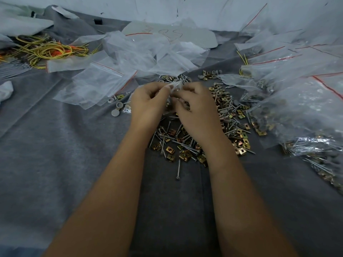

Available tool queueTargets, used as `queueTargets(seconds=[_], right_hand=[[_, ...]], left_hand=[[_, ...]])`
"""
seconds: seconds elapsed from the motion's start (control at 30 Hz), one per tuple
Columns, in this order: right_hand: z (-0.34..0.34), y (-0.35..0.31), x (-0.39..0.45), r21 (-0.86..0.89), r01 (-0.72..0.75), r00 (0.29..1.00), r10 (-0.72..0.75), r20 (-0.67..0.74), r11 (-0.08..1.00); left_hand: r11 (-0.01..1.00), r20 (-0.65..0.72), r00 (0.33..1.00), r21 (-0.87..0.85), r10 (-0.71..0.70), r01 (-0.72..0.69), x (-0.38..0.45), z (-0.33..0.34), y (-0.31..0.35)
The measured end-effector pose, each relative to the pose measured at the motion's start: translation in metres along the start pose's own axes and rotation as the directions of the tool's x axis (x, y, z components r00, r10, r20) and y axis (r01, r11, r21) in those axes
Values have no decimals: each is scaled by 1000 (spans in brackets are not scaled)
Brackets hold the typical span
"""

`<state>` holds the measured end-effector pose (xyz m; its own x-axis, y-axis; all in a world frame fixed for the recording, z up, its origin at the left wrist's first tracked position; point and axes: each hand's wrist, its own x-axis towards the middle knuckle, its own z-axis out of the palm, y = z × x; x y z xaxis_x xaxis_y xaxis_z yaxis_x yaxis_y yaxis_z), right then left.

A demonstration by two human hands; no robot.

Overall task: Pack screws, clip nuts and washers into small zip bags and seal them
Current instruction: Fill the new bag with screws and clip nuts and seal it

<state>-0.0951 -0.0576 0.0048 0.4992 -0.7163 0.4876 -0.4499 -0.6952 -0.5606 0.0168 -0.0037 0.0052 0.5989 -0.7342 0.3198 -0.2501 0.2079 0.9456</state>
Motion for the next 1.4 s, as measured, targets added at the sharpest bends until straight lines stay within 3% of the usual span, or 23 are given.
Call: queueTargets(seconds=[0.17, 0.33, 0.5, 0.8, 1.0, 1.17, 1.27, 1.4], right_hand=[[-5, -1, -4, 287, -104, 989, 69, 129, 952], [-4, -1, -2, 180, -15, 1000, 18, -16, 984], [-11, 1, 0, 299, -194, 970, 228, -83, 934], [-16, 3, 1, 452, -220, 917, 341, -207, 864], [-23, 3, 2, 656, -136, 928, 327, -178, 743], [-23, 3, 6, 878, -113, 929, 363, -72, 465], [-22, 3, 6, 932, -127, 928, 373, -9, 339], [-21, 6, 5, 936, -191, 907, 417, 52, 297]], left_hand=[[983, -38, 998, -177, -50, 42, 3, -2, 1], [920, 6, 997, -385, -82, 78, 6, -4, 3], [942, 164, 984, -316, -66, 116, 3, -1, 4], [963, 296, 955, -265, 26, 56, -2, -1, 5], [974, 140, 989, -225, 39, -6, 0, 0, 5], [975, -86, 991, -190, 102, -117, 2, 0, 3], [965, -113, 988, -225, 108, -132, -2, 3, 6], [966, -125, 992, -252, 20, -52, -3, 9, 4]])
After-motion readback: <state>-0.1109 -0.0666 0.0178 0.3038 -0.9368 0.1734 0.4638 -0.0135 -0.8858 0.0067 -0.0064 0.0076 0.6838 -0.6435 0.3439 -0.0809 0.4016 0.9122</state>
